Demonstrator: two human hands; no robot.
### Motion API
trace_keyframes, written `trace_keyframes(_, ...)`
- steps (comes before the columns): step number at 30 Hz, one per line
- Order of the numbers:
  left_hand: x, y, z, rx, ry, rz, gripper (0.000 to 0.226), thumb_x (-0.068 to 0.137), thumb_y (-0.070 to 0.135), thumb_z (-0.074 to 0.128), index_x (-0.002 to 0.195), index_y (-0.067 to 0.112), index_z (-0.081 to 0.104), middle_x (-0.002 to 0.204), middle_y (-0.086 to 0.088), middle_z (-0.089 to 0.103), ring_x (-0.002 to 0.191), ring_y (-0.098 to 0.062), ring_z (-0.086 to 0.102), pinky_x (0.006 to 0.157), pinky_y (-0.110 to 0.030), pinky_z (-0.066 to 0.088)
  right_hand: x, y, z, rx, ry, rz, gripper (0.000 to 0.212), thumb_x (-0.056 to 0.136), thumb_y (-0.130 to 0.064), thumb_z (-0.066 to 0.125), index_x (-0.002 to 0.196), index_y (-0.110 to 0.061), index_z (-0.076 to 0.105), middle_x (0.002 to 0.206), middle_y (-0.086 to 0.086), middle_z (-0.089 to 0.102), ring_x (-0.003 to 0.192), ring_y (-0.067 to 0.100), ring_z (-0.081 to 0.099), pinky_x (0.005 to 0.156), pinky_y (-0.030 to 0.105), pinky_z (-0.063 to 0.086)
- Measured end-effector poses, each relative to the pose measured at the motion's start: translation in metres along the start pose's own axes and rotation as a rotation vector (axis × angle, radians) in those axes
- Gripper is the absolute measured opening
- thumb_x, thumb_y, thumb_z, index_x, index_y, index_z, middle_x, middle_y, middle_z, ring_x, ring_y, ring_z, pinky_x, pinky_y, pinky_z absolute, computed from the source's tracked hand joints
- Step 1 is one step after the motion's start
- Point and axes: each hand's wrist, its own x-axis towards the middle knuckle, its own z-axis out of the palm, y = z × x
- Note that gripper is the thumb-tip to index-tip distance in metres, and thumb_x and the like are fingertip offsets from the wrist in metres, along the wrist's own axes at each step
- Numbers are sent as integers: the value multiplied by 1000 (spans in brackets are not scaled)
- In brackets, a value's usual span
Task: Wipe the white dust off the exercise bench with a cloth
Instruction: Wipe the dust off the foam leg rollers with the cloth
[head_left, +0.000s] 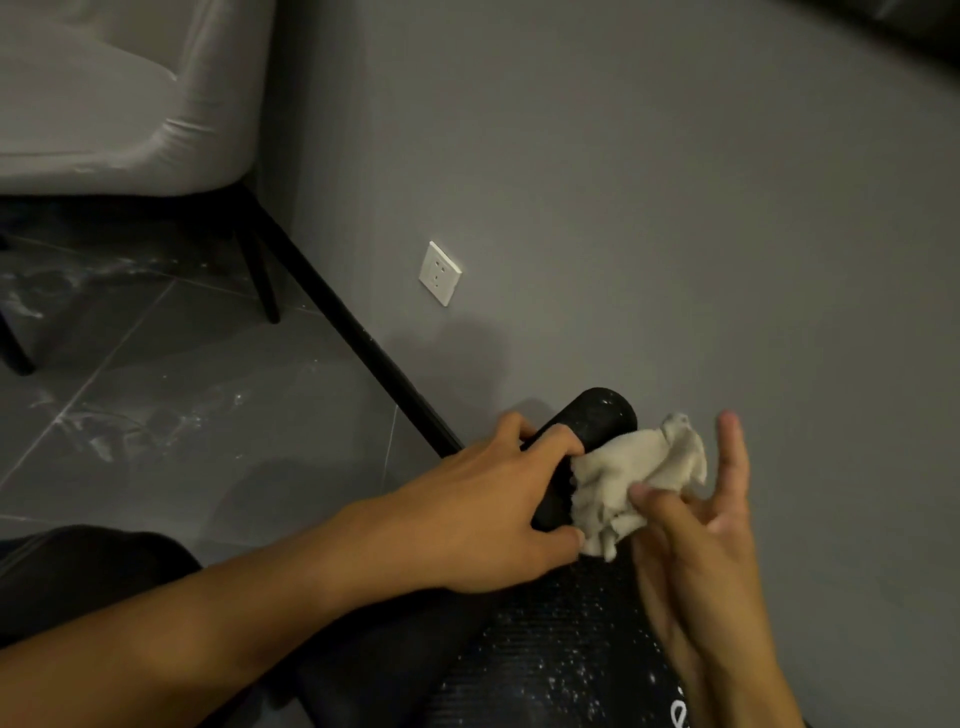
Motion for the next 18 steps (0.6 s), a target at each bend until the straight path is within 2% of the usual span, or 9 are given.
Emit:
trace_keyframes(1,0,0,0,2,6,-5,52,93,57,62,133,47,30,130,10,32,86,-6,56,78,-33,55,-1,3,0,-92,3,-57,86,89,18,53,141,-50,45,111,-5,75,101,20,73,82,31,61)
trace_keyframes(3,1,0,1,-4,15,-10,50,92,57,62,130,46,31,128,10,33,83,-6,55,71,-28,49,-3,12,-3,-487,-23,-199,68,90,12,60,135,-39,55,117,-9,67,103,1,68,80,12,55)
trace_keyframes(5,1,-1,2,-8,17,-16,50,92,57,63,128,46,31,127,10,34,78,-5,54,64,-24,42,-5,22,-10,-814,-43,-294,52,92,3,64,125,-37,62,124,0,48,102,-15,55,82,1,44)
trace_keyframes(7,2,-1,2,-19,15,-24,52,92,57,64,129,45,30,128,11,34,76,-5,53,62,-22,38,-7,31,-19,-896,-88,-343,45,95,-13,65,125,-47,61,137,-6,31,114,-23,42,89,0,40)
trace_keyframes(10,3,-2,1,-56,-1,-44,59,90,56,67,132,42,28,131,10,33,76,-7,55,63,-21,39,-15,39,-21,-910,-177,-352,49,89,-64,54,137,-56,50,155,-21,12,137,-20,22,97,0,36)
trace_keyframes(11,3,-2,0,-62,-18,-47,62,90,55,68,134,41,27,132,10,32,77,-7,56,64,-21,40,-15,43,-22,-898,-178,-360,56,86,-69,52,139,-53,48,157,-21,13,139,-17,22,97,-1,36)
trace_keyframes(13,5,-2,-1,-74,-67,-56,70,89,53,70,140,40,24,136,9,29,82,-8,58,68,-22,44,-13,46,-21,-851,-156,-386,57,85,-60,57,139,-42,53,149,-14,29,136,-10,35,94,2,41)
trace_keyframes(15,8,-4,-7,-116,-103,-65,73,88,51,71,143,41,24,138,8,29,95,-9,59,79,-25,49,-11,43,-19,-847,-138,-459,42,89,-49,60,127,-32,61,127,-8,51,117,6,55,85,12,48)
trace_keyframes(18,22,-9,-21,-296,-97,-106,65,86,45,71,142,44,37,136,7,42,106,-8,59,88,-25,52,-5,31,-13,-898,-136,-504,7,97,-36,62,103,-37,62,101,-10,61,91,11,62,69,14,46)
